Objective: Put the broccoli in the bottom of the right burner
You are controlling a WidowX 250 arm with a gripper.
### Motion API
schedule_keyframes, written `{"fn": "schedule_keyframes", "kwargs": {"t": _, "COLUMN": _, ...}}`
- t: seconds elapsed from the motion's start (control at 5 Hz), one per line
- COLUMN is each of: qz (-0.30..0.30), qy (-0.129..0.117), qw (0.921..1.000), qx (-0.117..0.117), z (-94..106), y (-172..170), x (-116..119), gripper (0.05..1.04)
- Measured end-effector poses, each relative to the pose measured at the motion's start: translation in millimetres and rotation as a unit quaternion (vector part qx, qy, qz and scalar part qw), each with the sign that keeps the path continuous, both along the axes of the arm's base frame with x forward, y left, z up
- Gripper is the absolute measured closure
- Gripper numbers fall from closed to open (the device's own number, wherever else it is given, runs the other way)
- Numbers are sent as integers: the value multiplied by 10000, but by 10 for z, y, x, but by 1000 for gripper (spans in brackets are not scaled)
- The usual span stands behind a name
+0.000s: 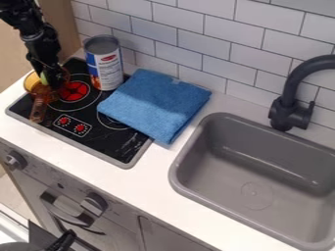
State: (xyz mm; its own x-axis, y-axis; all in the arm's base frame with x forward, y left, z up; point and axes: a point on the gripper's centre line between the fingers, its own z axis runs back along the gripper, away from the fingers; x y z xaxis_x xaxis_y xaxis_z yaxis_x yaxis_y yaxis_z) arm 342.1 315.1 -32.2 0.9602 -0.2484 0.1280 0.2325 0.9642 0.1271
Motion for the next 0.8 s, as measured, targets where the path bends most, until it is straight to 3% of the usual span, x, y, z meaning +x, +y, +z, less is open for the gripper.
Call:
{"fn": "schedule_keyframes", "kwargs": {"t": 0.2, "qz": 287, "qy": -140, "qw": 9993, "qx": -218, "z": 110, "y": 28, "x": -5, "gripper": 369}}
{"fn": "schedule_keyframes", "kwargs": {"t": 0.4, "qz": 545, "qy": -480, "qw": 9973, "qx": -114, "z": 461, "y": 119, "x": 7, "gripper": 369}}
{"fn": "schedule_keyframes", "kwargs": {"t": 0.6, "qz": 305, "qy": -217, "qw": 9980, "qx": -501, "z": 467, "y": -61, "x": -168, "gripper": 369}}
{"fn": "schedule_keyframes", "kwargs": {"t": 0.8, "qz": -168, "qy": -8, "qw": 9972, "qx": -734, "z": 557, "y": -300, "x": -336, "gripper": 369}}
